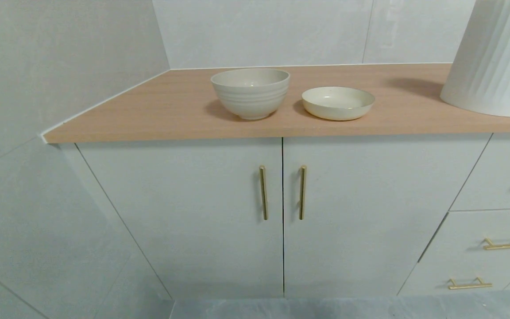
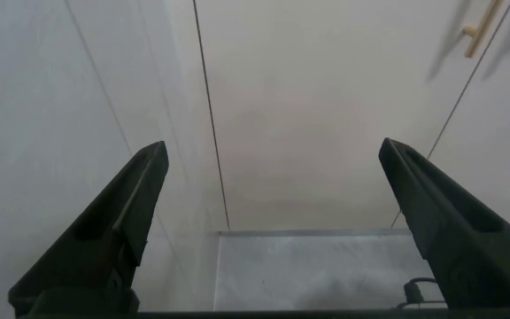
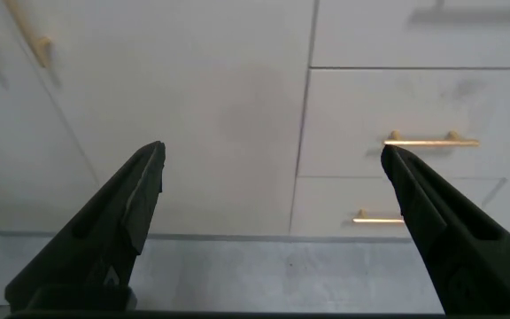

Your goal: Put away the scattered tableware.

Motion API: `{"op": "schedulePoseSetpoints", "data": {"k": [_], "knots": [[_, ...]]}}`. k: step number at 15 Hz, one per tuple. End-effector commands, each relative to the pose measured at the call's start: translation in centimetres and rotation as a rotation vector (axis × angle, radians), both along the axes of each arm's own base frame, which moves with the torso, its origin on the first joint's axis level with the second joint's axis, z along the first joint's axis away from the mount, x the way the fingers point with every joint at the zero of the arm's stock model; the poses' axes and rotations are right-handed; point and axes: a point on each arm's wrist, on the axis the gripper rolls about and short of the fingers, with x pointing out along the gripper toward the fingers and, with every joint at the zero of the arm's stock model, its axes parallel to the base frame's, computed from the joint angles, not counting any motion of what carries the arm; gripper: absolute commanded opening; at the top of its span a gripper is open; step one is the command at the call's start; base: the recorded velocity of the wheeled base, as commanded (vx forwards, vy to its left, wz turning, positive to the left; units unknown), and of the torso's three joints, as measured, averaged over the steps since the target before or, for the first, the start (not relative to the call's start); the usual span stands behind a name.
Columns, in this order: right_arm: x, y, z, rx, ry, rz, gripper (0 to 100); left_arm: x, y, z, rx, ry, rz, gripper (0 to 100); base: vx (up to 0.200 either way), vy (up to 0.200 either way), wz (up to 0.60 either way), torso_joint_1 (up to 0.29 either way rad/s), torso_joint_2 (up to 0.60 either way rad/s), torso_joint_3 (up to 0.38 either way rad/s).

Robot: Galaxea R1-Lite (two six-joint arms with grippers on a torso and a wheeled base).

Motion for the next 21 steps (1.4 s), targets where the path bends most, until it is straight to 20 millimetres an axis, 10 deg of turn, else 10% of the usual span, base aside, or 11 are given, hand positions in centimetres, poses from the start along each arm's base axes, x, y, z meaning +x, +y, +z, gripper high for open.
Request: {"op": "schedulePoseSetpoints", "data": {"k": [1, 4, 10, 21], "knots": [[-0.7, 0.1, 2.4, 0.015, -0.083, 0.056, 100, 0.0, 0.0, 0.0, 0.0, 0.002, 0.001, 100, 0.0, 0.0, 0.0, 0.0, 0.0, 0.0], [-0.1, 0.4, 5.5, 0.07, -0.028, 0.206, 100, 0.0, 0.0, 0.0, 0.0, 0.002, 0.001, 100, 0.0, 0.0, 0.0, 0.0, 0.0, 0.0], [4.5, 1.0, 5.2, 0.091, 0.341, 0.426, 100, 0.0, 0.0, 0.0, 0.0, 0.002, 0.001, 100, 0.0, 0.0, 0.0, 0.0, 0.0, 0.0], [20.2, 8.0, 8.1, 0.047, 0.457, 0.65, 100, 0.0, 0.0, 0.0, 0.002, 0.002, 0.001, 100, 0.0, 0.0, 0.0, 0.0, 0.0, 0.0]]}}
